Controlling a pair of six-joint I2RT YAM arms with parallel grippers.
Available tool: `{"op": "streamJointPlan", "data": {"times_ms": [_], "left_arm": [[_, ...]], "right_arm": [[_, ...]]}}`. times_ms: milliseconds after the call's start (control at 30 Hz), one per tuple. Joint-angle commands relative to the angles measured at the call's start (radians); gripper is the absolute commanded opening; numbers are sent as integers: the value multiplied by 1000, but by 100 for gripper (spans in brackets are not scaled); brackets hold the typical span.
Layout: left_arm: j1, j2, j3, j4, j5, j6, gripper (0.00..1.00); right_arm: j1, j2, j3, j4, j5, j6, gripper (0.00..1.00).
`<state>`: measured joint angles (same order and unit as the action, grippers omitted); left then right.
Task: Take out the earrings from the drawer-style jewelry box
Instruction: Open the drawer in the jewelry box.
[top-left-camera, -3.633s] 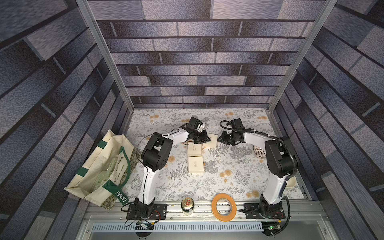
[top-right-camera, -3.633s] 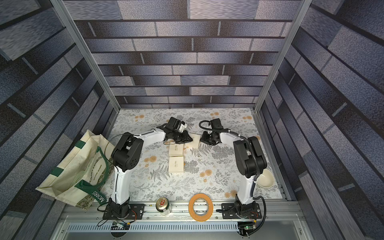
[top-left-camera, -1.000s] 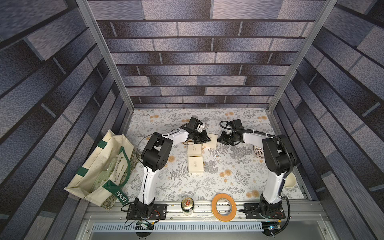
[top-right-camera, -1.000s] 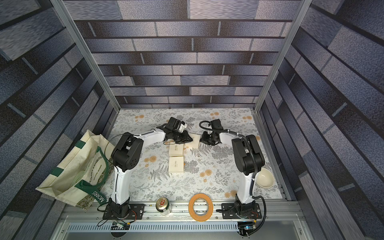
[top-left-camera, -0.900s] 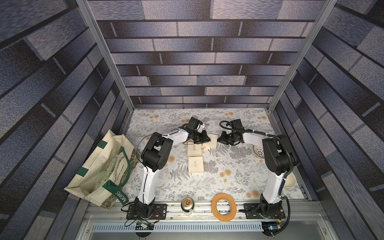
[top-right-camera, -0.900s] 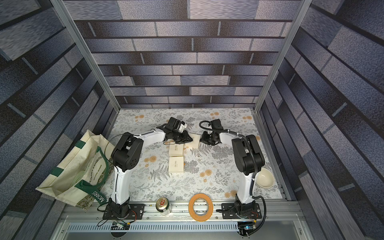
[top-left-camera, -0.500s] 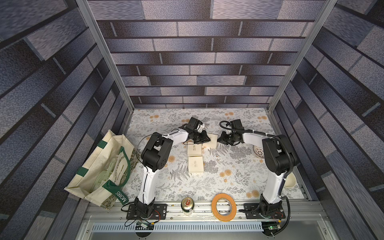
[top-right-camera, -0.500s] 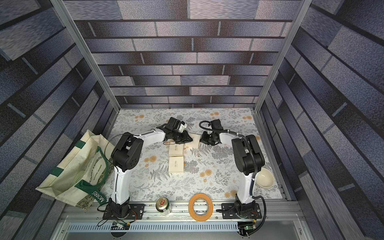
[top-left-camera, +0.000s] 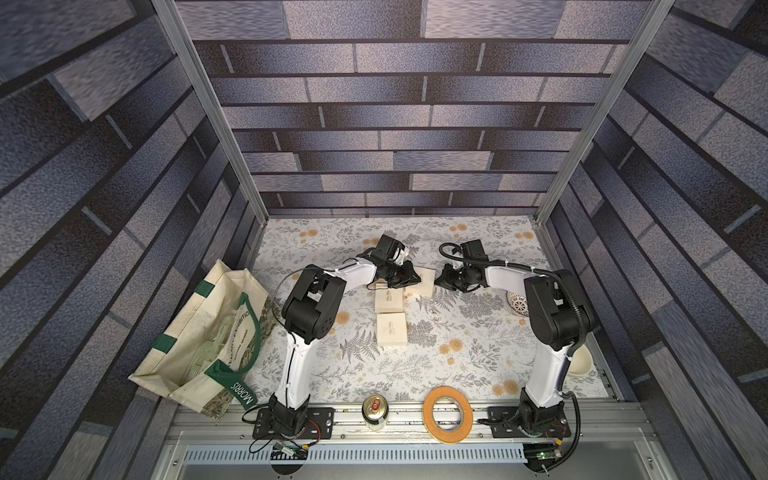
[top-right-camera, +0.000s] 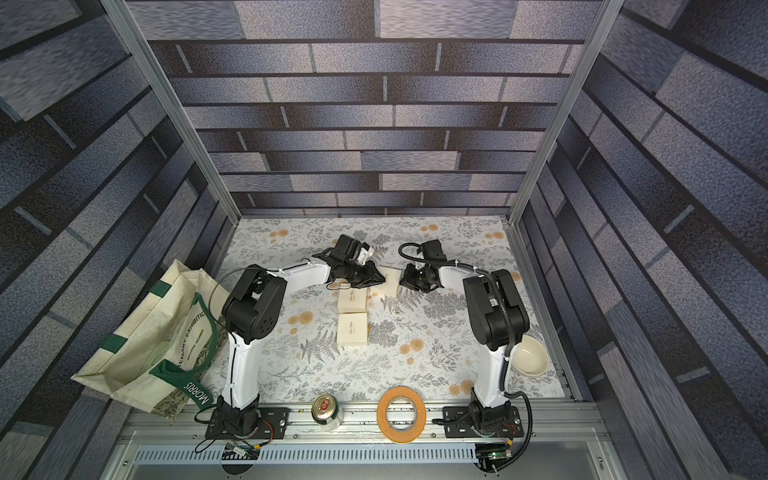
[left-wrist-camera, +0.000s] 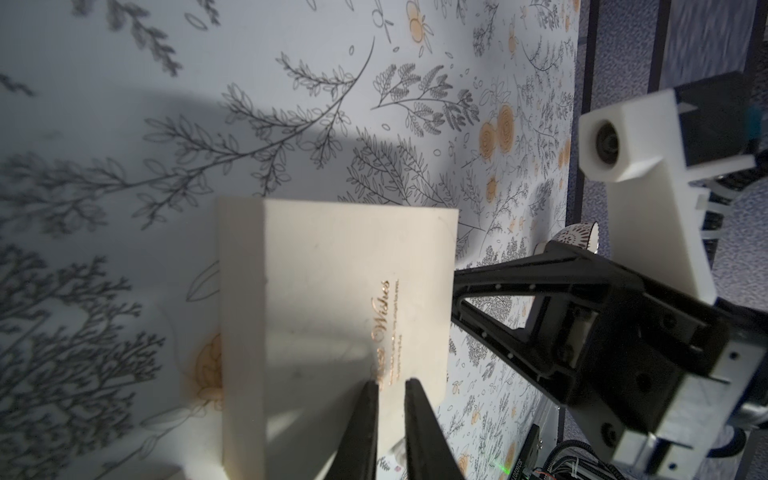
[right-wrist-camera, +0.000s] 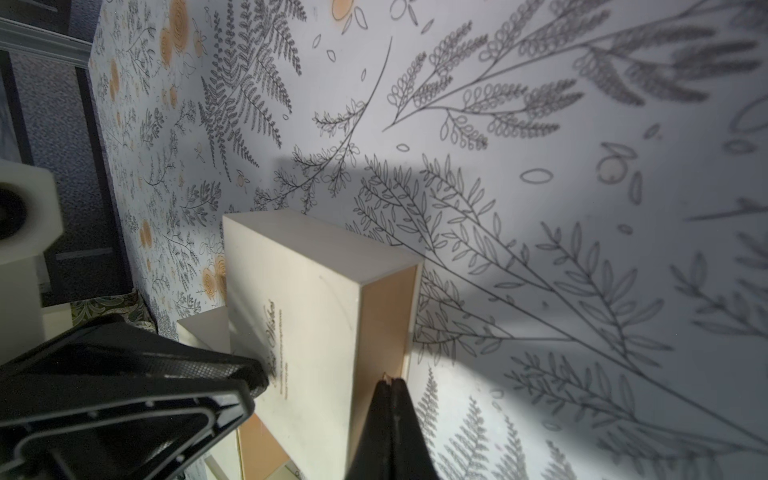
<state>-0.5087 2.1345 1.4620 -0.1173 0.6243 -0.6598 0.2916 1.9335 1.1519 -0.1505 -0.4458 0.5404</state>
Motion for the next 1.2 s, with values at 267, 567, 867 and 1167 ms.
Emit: {"op": "streamJointPlan", "data": {"times_ms": [267, 567, 867, 1167], "left_arm": [[13, 10, -64, -72, -90, -10, 16], [18, 7, -76, -65, -94, -14, 16], [20, 7, -83, -62, -95, -18, 16], [26, 8, -84, -67, -93, -15, 16]], "right_arm": [[-20, -33, -31, 13, 30, 0, 0], [-40, -63, -56, 12, 50, -2, 0], [-64, -100, -77, -1, 74, -18, 0], [-87, -127, -121, -30, 103, -37, 0]]}}
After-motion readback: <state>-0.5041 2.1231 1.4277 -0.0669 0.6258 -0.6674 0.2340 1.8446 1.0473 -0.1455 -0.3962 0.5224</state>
